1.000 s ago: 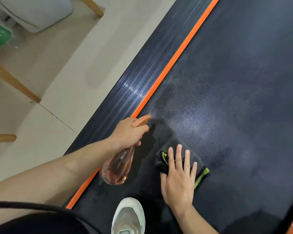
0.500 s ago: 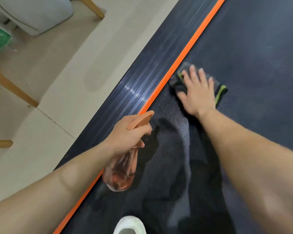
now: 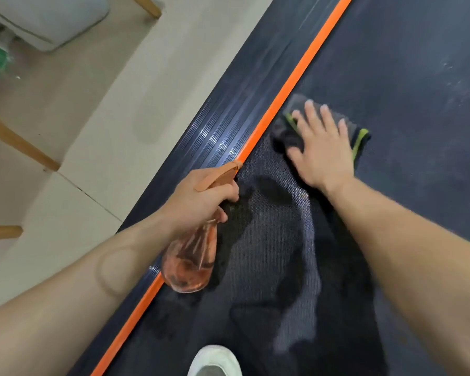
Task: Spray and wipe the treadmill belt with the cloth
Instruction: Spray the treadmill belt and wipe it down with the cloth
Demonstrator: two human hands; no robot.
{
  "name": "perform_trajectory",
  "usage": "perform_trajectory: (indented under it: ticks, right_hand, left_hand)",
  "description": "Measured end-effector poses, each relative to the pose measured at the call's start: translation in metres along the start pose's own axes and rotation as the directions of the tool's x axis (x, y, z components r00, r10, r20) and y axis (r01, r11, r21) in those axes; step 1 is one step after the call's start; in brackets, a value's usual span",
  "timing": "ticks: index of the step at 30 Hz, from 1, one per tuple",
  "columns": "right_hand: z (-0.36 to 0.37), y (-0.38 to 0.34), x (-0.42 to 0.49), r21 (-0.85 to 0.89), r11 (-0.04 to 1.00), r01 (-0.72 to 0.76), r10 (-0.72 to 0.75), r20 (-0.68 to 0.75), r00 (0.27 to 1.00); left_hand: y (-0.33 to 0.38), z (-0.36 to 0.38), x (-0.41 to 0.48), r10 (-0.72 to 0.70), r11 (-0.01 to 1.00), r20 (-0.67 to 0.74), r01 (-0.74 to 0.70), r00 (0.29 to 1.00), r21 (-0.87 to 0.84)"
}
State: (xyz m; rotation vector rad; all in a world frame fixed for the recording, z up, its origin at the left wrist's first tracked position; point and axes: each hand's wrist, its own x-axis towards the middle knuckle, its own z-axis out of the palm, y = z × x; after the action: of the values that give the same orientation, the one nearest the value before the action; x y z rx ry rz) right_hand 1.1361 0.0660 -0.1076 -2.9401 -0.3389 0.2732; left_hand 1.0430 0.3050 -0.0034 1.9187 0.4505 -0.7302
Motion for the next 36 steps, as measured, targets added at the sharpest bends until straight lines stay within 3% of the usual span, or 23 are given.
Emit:
perform_trajectory:
  ticks: [2, 4, 7, 10, 12, 15, 18, 23, 27, 29, 31, 34, 36]
  right_hand:
    - [-0.001, -0.014, 0.002, 0.024, 0.992, -0.122, 0.123, -0.038, 0.992]
    - [0.015, -0.054, -0.053, 0.048, 0.993, -0.11, 0.112, -0.052, 0.992]
    - [0.044, -0.097, -0.163, 0.097, 0.986, 0.139, -0.143, 0.04, 0.989]
    - [0.039, -0.067, -0.137, 0.033, 0.93, 0.366, -0.368, 0.094, 0.925]
    - [0.028, -0.03, -0.072, -0.025, 0.947, 0.32, -0.319, 0.048, 0.947]
    - [-0.005, 0.03, 0.009, -0.059, 0.998, -0.031, 0.032, 0.023, 0.999]
    - [-0.003, 0.023, -0.012, 0.022, 0.979, -0.202, 0.203, -0.053, 0.978]
    - [0.044, -0.064, -0.201, 0.02, 1.0, 0.0, 0.0, 0.032, 0.999]
    - [0.058, -0.062, -0.265, -0.018, 0.996, 0.083, -0.08, 0.132, 0.988]
    - [0.053, -0.041, -0.27, -0.011, 0.999, -0.039, 0.04, 0.129, 0.991]
    - [0.045, -0.012, -0.274, 0.005, 0.956, -0.295, 0.293, 0.08, 0.953]
    - [0.034, 0.042, -0.295, 0.037, 0.737, -0.675, 0.676, 0.01, 0.737]
    - [0.027, 0.07, -0.311, 0.078, 0.601, -0.795, 0.798, 0.0, 0.603]
  left_hand:
    - [-0.002, -0.002, 0.002, -0.007, 1.0, -0.009, 0.007, 1.0, -0.011]
    - [-0.001, -0.002, 0.002, -0.022, 0.999, -0.019, 0.022, 1.0, -0.029]
    - [0.001, 0.0, 0.005, -0.01, 0.999, -0.032, 0.009, 0.999, -0.031]
    - [0.001, 0.002, 0.006, -0.034, 0.998, -0.021, 0.033, 0.999, -0.057]
    - [-0.001, 0.002, 0.007, -0.047, 0.998, -0.003, 0.047, 0.999, -0.039]
    - [-0.002, 0.003, 0.008, -0.027, 0.999, 0.03, 0.028, 0.999, -0.024]
    - [0.001, 0.007, 0.009, -0.012, 1.0, 0.032, 0.012, 0.999, 0.003]
    - [0.016, 0.034, 0.019, -0.019, 0.998, 0.065, 0.015, 0.998, 0.065]
    - [0.042, 0.078, 0.028, -0.022, 0.997, 0.169, 0.01, 0.985, 0.074]
    - [0.054, 0.102, 0.031, -0.022, 0.996, 0.226, 0.0, 0.974, 0.093]
    - [0.065, 0.127, 0.038, -0.023, 0.989, 0.277, -0.019, 0.961, 0.15]
    - [0.084, 0.164, 0.041, -0.04, 0.976, 0.389, -0.048, 0.921, 0.214]
    - [0.099, 0.189, 0.04, -0.029, 0.967, 0.469, -0.094, 0.883, 0.236]
